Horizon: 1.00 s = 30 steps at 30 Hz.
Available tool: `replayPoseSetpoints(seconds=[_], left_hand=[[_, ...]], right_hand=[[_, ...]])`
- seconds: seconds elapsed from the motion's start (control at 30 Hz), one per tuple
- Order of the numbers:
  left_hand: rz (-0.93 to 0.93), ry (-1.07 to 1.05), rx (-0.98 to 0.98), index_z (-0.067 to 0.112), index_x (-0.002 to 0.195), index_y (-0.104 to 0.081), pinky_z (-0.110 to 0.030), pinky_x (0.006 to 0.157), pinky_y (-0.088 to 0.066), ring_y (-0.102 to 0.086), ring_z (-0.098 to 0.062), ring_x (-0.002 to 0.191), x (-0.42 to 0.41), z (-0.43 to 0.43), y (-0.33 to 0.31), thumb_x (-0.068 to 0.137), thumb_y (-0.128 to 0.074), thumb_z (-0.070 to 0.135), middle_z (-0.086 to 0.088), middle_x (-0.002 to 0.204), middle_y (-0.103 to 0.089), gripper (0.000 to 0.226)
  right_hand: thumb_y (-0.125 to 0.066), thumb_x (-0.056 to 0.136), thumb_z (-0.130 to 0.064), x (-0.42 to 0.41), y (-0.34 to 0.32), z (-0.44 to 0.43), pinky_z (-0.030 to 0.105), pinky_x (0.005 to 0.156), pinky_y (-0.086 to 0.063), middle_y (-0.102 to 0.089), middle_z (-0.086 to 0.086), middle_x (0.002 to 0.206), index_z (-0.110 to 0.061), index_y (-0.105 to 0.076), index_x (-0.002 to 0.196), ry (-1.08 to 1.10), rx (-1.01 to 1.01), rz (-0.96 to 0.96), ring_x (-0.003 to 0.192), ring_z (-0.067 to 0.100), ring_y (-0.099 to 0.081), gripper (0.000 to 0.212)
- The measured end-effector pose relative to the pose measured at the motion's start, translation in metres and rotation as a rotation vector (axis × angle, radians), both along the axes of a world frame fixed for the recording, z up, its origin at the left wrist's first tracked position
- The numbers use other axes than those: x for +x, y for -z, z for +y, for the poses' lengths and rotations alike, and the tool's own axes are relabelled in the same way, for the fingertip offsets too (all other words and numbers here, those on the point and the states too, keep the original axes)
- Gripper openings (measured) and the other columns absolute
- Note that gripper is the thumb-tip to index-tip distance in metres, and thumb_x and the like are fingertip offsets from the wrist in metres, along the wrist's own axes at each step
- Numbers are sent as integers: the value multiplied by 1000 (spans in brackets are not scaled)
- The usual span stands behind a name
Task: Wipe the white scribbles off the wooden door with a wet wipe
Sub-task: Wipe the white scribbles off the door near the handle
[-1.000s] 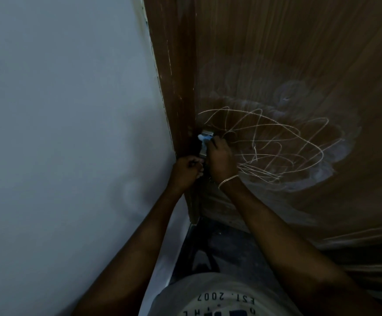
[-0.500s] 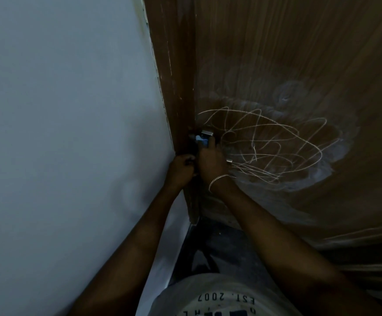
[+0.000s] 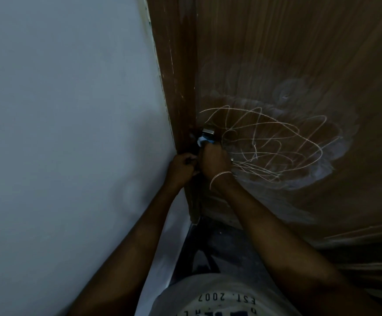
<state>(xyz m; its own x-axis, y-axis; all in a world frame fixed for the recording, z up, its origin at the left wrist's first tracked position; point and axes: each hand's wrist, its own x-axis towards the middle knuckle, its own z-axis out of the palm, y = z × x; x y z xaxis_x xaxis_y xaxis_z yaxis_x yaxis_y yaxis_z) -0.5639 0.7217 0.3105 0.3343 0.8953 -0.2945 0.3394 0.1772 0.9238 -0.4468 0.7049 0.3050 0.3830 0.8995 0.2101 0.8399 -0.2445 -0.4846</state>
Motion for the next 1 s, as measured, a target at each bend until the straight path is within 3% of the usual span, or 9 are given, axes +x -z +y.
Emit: replayPoseSetpoints(seconds=[0.17,0.3,0.43,0.5,0.6,0.77,0.9,1.0], left_hand=[[-17,11,20,1,117,-65,-22,72,-56,-66,-22,87,-4,-2,0,100,-49,5,-13,98,-67,24],[-29,11,9,2,115,-65,-28,76,-56,-66,-22,85,-4,-2,4,101,-49,7,-13,95,-67,22],[-24,30,20,4,113,-66,-29,75,-56,-67,-20,79,2,-5,7,101,-50,9,-13,93,-67,21],[-22,39,24,6,111,-66,-26,72,-55,-67,-18,76,4,-5,8,101,-50,10,-11,90,-68,20],[-24,46,11,7,112,-67,-19,66,-55,-67,-15,74,4,-8,11,101,-50,11,-7,88,-68,21],[-25,41,17,6,113,-66,-20,68,-55,-68,-16,77,0,-8,15,101,-51,13,-8,92,-68,20],[-13,56,10,4,116,-65,-23,72,-55,-68,-20,81,3,-12,18,101,-51,12,-11,95,-68,22],[-23,57,5,3,116,-65,-23,72,-55,-67,-19,81,4,-12,21,101,-51,12,-11,95,-68,22]], right_hand=[[-53,96,-26,21,-1,0,28,63,-47,-71,12,85,-5,-69,91,102,50,261,79,26,-68,28],[-55,95,-28,26,1,-3,34,66,-57,-72,9,82,-7,-72,89,21,54,309,72,20,-68,27],[-60,91,-25,38,-3,-3,25,60,-49,-72,5,75,-11,-74,79,-21,70,375,66,15,-66,23],[-61,91,-25,42,-1,-8,24,61,-50,-72,3,74,-13,-75,78,-68,80,340,63,9,-64,22],[-61,93,-20,51,7,-22,23,70,-50,-74,6,91,-13,-75,95,-155,70,179,77,11,-67,16],[-60,92,-23,61,10,-38,16,77,-48,-72,2,103,-17,-72,94,-273,221,-60,90,9,-66,13],[-62,93,-27,57,10,-35,29,81,-51,-68,2,96,-15,-68,93,-252,195,-181,89,15,-63,13],[-63,91,-23,60,4,-46,35,81,-49,-64,2,92,-18,-61,90,-195,252,-148,86,16,-58,6]])
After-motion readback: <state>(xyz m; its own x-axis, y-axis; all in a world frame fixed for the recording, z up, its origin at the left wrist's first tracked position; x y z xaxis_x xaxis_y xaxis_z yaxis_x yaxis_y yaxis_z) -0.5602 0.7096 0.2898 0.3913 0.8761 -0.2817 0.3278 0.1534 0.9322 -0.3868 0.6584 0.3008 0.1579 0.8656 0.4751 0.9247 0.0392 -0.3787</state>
